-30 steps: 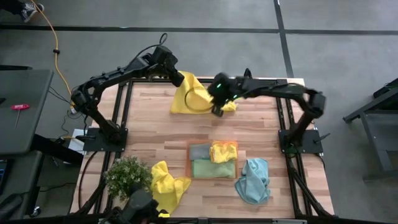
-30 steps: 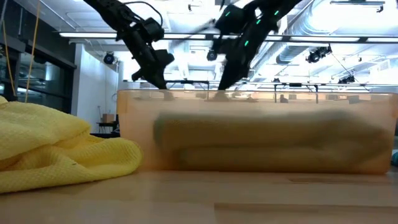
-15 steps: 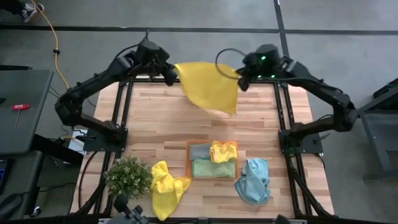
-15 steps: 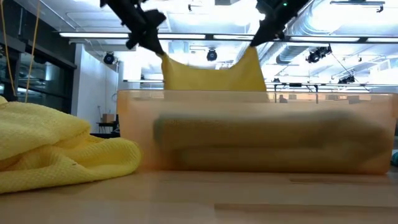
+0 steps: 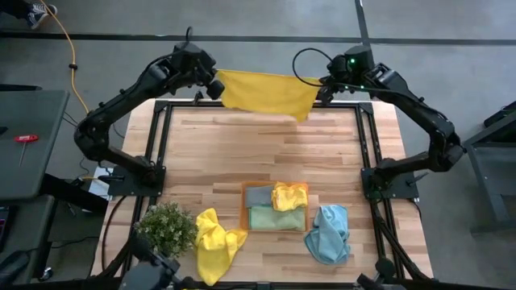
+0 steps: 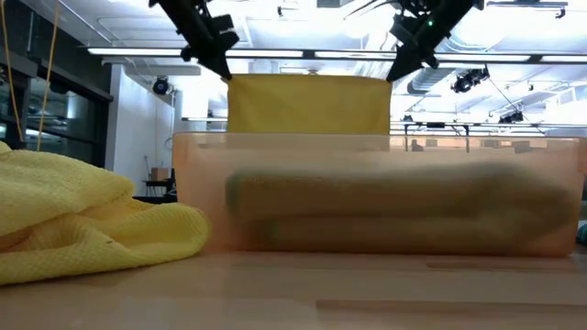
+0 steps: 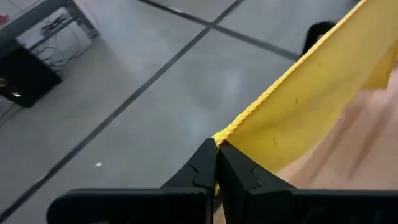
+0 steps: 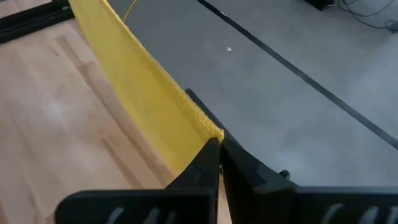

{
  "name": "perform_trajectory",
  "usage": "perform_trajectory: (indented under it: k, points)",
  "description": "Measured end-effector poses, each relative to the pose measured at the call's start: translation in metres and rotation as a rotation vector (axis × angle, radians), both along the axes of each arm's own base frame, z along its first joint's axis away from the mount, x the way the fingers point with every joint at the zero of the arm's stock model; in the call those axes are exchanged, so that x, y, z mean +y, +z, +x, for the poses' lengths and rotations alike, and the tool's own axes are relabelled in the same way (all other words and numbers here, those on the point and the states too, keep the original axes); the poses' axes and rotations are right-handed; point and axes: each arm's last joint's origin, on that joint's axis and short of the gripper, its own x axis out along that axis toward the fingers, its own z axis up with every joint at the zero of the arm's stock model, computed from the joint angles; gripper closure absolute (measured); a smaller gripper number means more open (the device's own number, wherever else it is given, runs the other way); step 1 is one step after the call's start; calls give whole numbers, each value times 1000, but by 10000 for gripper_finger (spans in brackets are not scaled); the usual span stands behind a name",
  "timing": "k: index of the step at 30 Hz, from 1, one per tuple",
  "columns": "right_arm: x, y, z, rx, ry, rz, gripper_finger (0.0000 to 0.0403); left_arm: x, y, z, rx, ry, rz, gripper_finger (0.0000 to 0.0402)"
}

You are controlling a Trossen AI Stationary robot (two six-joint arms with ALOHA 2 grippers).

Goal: Fold microfiber towels
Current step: Fold the right yellow microfiber towel

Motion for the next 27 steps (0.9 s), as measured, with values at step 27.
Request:
perform_trajectory:
  k: [27]
  points:
    - [52, -34, 18, 272, 226, 360, 403, -82, -98, 57, 305, -160, -499, 401]
